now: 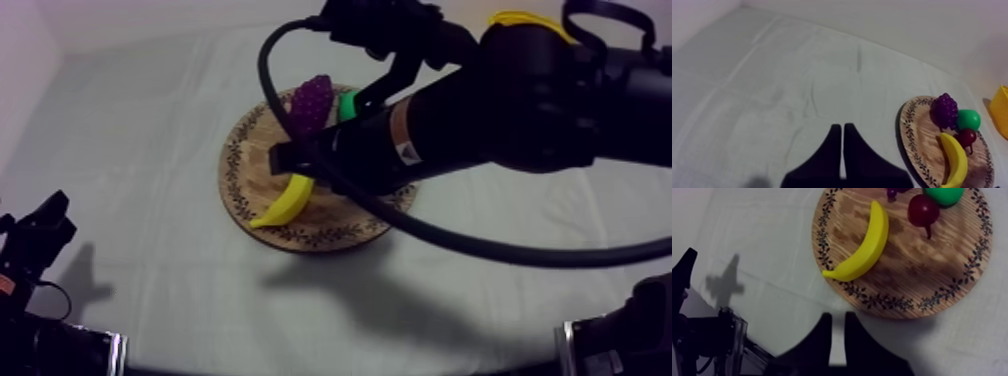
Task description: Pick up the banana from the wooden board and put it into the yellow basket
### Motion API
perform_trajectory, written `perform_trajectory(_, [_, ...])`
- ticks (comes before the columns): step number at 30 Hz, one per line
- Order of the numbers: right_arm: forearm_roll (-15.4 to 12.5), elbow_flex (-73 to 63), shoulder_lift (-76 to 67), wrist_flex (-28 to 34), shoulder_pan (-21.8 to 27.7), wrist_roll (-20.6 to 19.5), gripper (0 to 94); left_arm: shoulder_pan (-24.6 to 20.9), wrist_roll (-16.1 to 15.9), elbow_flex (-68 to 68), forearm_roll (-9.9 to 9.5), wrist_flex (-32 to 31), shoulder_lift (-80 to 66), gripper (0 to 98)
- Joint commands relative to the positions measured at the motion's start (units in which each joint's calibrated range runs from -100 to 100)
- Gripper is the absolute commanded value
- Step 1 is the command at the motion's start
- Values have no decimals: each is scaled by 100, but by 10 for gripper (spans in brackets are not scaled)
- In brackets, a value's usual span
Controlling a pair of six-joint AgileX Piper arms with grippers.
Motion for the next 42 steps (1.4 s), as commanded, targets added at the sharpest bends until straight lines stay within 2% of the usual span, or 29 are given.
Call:
perform_trajectory(1, [-25, 15, 22, -51, 24, 13, 97, 0, 0, 3, -1, 1, -3, 1])
perform_trajectory(5, [87, 208, 49, -237, -12, -65, 153, 0, -1, 3, -1, 1, -3, 1])
perform_trajectory(7, [170, 311, 56, -293, -67, -118, 265, 0, -1, 3, -1, 1, -3, 1])
perform_trajectory(10, [267, 427, 60, -337, -133, -199, 487, 0, -1, 3, -1, 1, -3, 1])
perform_trajectory(12, [283, 462, 64, -351, -147, -216, 557, 0, -1, 3, -1, 1, -3, 1])
perform_trajectory(18, [187, 379, 104, -321, -76, -120, 600, 0, -1, 3, -1, 1, -3, 1])
perform_trajectory(26, [-37, 70, 429, -325, 57, 86, 586, 0, -1, 3, -1, 1, -3, 1])
perform_trajectory(42, [-367, -1387, 2443, -190, 326, 466, 559, 0, -1, 3, -1, 1, -3, 1])
